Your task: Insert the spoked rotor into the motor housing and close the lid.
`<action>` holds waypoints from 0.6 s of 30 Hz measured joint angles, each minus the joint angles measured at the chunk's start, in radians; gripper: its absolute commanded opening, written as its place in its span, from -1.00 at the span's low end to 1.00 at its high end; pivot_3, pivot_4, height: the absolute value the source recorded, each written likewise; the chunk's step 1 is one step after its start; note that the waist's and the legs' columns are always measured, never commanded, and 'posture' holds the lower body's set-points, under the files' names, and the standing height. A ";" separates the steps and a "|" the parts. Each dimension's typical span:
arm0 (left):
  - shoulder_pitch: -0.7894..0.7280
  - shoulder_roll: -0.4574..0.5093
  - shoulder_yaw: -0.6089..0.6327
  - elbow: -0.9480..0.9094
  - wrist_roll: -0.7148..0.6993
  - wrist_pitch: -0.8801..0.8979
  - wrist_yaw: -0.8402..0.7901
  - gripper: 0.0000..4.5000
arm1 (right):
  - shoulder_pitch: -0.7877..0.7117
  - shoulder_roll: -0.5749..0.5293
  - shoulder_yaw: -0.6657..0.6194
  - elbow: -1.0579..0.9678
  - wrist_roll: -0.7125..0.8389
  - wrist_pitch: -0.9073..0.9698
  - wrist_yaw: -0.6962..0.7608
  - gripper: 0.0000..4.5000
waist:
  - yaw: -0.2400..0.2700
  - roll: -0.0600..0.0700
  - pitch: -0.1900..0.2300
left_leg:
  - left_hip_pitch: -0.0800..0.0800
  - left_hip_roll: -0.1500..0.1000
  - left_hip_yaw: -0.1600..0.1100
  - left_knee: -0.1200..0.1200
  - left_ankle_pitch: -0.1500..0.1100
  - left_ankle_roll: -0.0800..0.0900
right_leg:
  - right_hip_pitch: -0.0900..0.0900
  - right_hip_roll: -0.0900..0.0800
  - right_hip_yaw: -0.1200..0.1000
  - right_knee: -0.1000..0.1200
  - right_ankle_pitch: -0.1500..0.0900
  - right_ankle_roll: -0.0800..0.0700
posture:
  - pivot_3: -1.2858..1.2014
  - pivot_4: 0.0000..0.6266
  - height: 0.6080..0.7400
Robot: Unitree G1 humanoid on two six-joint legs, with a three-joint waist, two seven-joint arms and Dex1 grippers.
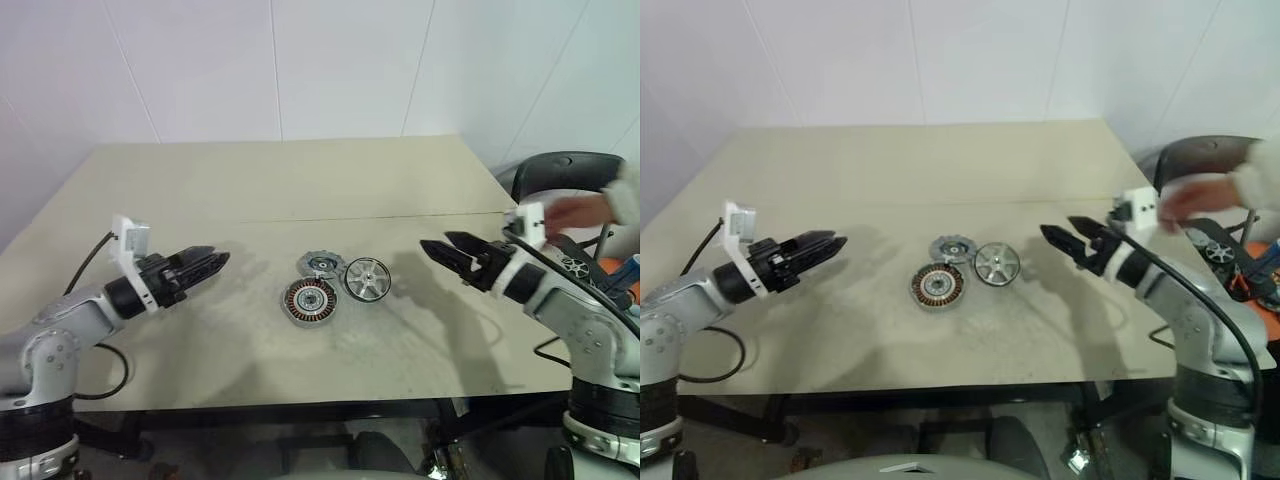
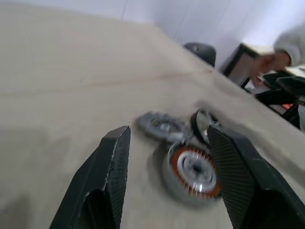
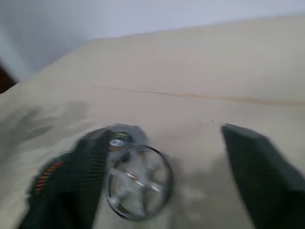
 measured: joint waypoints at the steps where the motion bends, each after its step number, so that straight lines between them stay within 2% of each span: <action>1: 0.013 0.009 0.002 0.000 -0.002 0.001 -0.005 0.21 | 0.021 -0.003 -0.024 0.000 0.028 0.027 -0.004 0.97 | 0.001 0.000 0.000 | 0.000 0.000 0.000 0.000 0.000 0.000 | 0.001 0.000 0.000 -0.001 0.000 0.000 | 0.03 -1.00 1.00; 8: 0.007 0.010 0.000 0.013 -0.008 0.000 0.004 0.21 | 0.123 -0.005 -0.049 -0.030 0.082 0.055 -0.032 0.97 | -0.001 0.000 0.000 | 0.000 0.000 0.002 -0.001 0.000 0.000 | 0.000 0.000 0.001 -0.001 0.000 -0.001 | 0.03 -1.00 1.00; 18: 0.006 0.006 -0.004 0.013 -0.009 0.000 0.009 0.21 | 0.128 -0.032 -0.020 -0.051 0.089 0.023 -0.031 0.97 | 0.001 0.000 0.000 | 0.000 0.000 0.002 -0.001 0.000 0.000 | 0.000 0.000 0.001 -0.001 0.000 -0.001 | 0.03 -1.00 1.00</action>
